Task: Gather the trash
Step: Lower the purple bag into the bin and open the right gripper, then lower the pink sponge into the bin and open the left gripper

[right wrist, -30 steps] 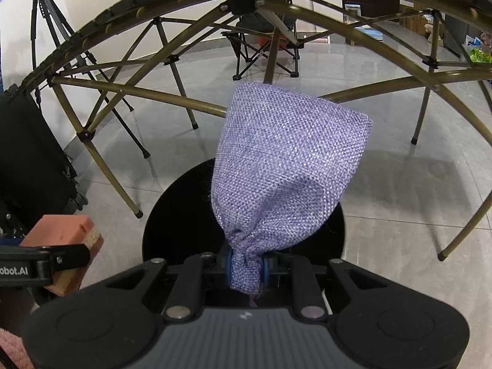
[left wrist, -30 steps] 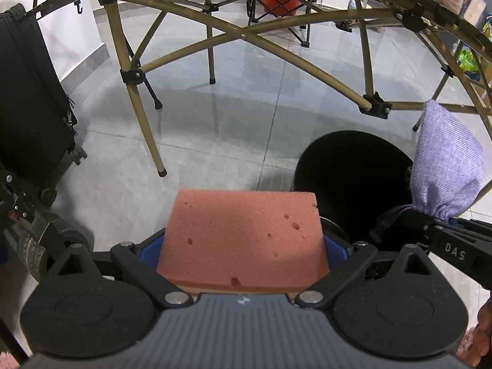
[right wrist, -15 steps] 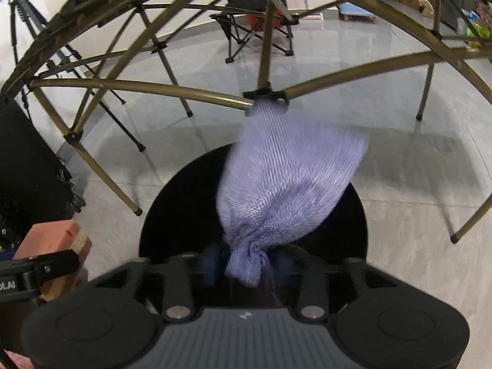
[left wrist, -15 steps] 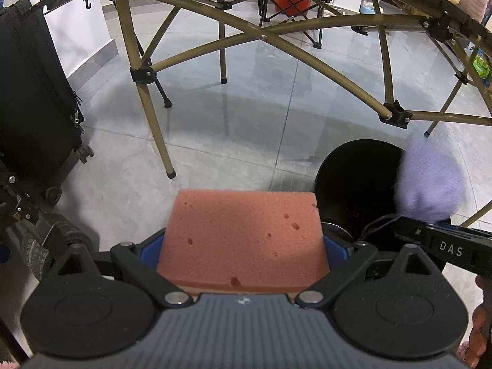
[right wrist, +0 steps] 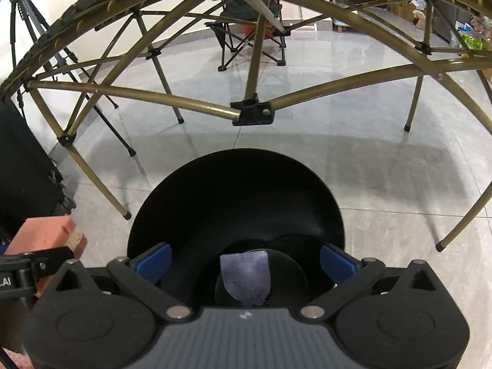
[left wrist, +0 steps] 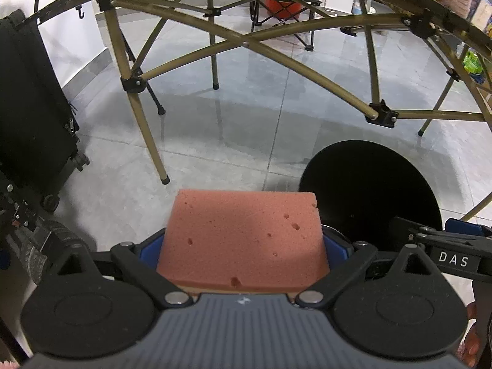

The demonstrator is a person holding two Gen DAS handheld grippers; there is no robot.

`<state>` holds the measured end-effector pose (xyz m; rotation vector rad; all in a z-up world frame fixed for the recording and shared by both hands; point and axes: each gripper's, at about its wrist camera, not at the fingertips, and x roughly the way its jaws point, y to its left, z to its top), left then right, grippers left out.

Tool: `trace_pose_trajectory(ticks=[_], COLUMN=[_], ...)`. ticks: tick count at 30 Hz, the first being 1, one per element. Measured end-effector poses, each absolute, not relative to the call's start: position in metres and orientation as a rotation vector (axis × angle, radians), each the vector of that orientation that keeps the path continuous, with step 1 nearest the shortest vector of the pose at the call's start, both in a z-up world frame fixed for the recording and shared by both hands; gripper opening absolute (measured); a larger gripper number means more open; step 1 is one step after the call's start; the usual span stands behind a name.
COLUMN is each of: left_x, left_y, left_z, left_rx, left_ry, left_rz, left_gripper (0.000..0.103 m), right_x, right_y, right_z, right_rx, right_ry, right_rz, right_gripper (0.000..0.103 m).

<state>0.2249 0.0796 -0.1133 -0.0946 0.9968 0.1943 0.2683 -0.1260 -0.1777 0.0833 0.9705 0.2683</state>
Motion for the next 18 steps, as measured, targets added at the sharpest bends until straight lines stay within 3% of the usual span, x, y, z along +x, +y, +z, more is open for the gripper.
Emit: trace_pose_trajectory(ticks=[18], left_x=[0.24], left_y=[0.016], left_z=[-0.101], left_rx=[-0.033], left_ry=[0.976], left_rz=[0.117], left_gripper=[0.098], right_x=[0.25], right_y=[-0.192], right_z=[-0.152], right_rx=[0.134], right_ry=[0.847], right_rz=[0.154], right_gripper=[0.103])
